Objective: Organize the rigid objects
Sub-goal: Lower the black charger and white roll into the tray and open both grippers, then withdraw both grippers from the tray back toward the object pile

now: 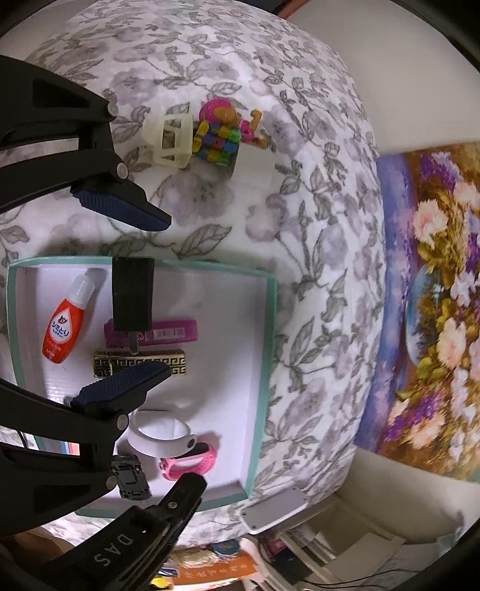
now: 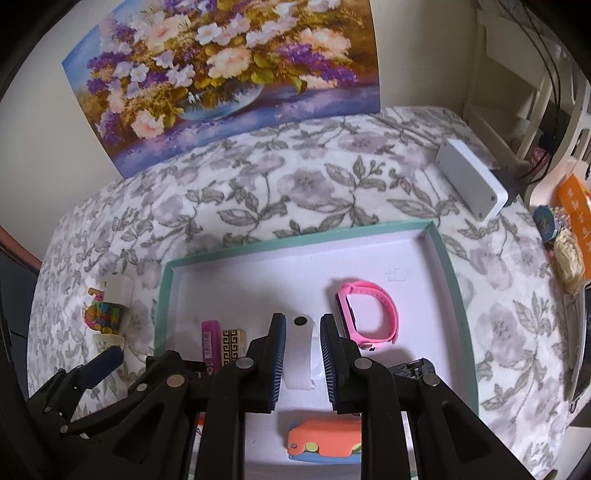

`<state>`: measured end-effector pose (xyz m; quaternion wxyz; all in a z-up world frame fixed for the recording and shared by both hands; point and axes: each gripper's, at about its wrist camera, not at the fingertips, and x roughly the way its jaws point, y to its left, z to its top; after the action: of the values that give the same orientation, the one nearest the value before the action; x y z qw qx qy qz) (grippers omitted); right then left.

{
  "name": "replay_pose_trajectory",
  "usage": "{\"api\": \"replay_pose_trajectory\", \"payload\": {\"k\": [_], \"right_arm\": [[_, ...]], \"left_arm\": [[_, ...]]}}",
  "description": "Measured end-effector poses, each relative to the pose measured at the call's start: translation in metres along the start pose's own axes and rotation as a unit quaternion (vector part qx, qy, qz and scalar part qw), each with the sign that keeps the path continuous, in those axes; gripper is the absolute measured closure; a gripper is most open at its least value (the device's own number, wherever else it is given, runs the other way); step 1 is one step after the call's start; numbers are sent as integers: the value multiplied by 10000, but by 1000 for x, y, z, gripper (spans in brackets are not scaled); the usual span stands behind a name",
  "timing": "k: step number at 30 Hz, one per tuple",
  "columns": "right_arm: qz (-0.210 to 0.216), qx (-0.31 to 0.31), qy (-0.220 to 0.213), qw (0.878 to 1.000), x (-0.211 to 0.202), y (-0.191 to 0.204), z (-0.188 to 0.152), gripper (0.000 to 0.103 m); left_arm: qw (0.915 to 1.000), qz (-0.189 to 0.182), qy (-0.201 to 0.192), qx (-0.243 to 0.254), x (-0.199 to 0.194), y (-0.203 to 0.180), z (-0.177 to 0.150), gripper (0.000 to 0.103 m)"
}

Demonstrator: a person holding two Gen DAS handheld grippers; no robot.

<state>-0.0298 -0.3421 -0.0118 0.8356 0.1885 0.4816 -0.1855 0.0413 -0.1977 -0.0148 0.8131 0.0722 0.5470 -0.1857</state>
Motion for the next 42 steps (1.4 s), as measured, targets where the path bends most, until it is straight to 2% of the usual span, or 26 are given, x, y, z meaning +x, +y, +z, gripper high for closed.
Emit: {"api": "replay_pose_trajectory", "payload": {"k": [5,9,18,23,26,29,31,32,34,42], "right_arm": [[-24,-67,-74,9999,-6,3,1,82],[-49,-85,28,9999,-3,6,-1,82],[-166,-466,197,9986,10,27,-10,79],[-216,-551,194,9981,13,34,-11,61],[-150,-510,160,9985,13,36,-11,56],[-123,-513,123,9985,12,38,-10,43],[-132,-504,98,9986,11,39,-10,41],[-125,-502,99,9986,11,39,-10,38],[-114,-468,93,9988,11,39,-10,29],[-183,-463,136,9987,15,40,-11,25]], "left_arm": [[9993,29,-69,-369,-7,22,4,29],[9980,140,-80,-613,-8,39,5,29],[9932,427,203,-1066,10,73,2,29],[9908,529,303,-1205,16,82,-1,28],[9900,551,301,-1260,17,86,-1,22],[9893,572,275,-1310,16,91,-1,22],[9887,607,258,-1347,16,95,0,17],[9883,633,249,-1363,15,97,0,11],[9872,718,213,-1408,15,102,0,11],[9820,856,156,-1679,13,128,-1,10]]}}
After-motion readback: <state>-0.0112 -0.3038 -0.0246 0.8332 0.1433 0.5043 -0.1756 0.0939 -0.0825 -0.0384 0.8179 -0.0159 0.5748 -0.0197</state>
